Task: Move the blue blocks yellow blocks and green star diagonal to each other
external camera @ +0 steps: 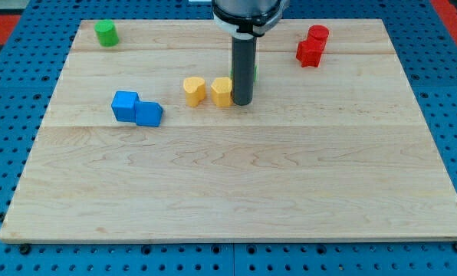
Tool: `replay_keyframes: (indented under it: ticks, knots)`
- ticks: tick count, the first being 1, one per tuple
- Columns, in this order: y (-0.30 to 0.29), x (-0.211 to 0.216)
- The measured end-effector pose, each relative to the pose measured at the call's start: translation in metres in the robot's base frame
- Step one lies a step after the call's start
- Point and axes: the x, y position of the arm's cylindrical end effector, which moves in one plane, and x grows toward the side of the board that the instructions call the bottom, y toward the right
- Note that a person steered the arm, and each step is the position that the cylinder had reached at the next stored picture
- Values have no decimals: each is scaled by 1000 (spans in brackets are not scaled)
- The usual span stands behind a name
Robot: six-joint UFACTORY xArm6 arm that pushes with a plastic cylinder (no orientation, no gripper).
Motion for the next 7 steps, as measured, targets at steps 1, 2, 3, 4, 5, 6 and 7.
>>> replay_keyframes:
  ticks: [1, 2, 3, 4, 5, 6, 7]
  knots:
    - [-32, -1]
    - [49, -13]
    - [71, -26]
    - [18, -30]
    - [-7, -41]
    - [42, -61]
    - [15, -74]
